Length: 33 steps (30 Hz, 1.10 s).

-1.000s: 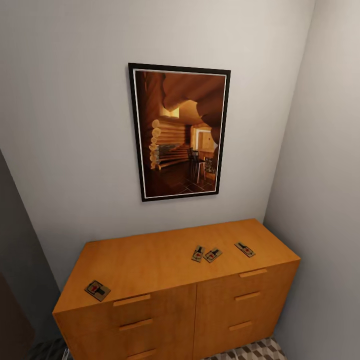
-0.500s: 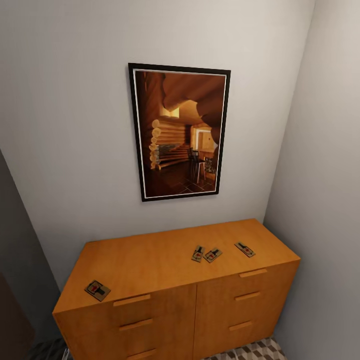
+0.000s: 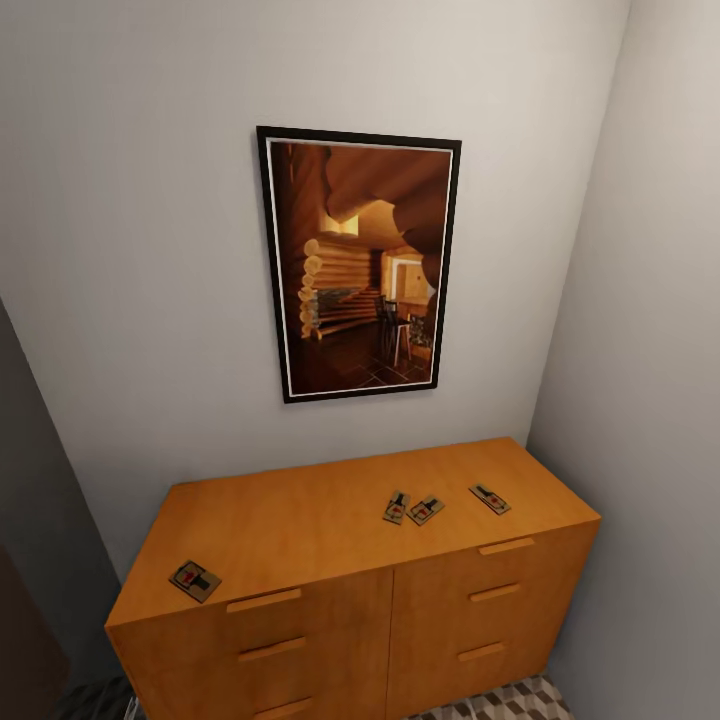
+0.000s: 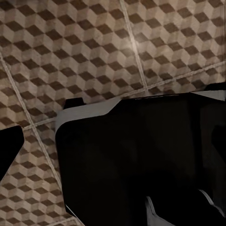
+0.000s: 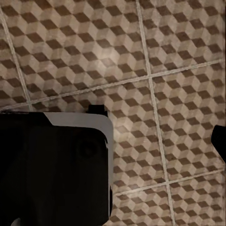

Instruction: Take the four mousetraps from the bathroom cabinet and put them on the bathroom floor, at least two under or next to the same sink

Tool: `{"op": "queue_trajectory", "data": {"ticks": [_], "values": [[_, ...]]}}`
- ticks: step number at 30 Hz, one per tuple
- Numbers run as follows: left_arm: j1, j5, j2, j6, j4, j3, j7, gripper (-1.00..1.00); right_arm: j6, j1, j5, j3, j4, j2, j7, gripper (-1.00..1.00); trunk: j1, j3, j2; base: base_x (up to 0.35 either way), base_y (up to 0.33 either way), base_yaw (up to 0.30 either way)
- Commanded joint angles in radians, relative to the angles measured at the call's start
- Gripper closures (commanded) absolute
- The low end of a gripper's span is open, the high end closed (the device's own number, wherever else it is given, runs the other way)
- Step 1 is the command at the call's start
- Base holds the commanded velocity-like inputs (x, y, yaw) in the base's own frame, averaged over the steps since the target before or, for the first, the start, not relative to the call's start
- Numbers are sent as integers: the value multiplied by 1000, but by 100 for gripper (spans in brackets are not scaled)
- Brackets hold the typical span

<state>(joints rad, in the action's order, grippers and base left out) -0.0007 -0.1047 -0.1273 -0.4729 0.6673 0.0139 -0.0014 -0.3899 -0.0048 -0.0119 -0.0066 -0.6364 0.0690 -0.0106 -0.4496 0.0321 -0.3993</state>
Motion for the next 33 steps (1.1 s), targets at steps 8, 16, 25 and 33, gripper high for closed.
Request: {"op": "queue_trajectory", "data": {"ticks": [8,16,25,33], "values": [[0,-8,-24,-222,313,46,-3,-100,-264,0,0,-29,-370,56,1,-100,0,-1,-1,0,0,0],[0,-3,-30,-382,542,151,-3,-100,-416,0,1,-73,-597,75,1,-100,0,-1,-1,0,0,0],[-4,1,-43,-531,751,201,-5,-100,-513,0,-2,-107,-771,84,3,-100,0,-1,-1,0,0,0],[-65,26,-47,-569,790,206,-6,-100,-548,-40,-4,-111,-809,91,3,-100,0,-1,-1,0,0,0]]}}
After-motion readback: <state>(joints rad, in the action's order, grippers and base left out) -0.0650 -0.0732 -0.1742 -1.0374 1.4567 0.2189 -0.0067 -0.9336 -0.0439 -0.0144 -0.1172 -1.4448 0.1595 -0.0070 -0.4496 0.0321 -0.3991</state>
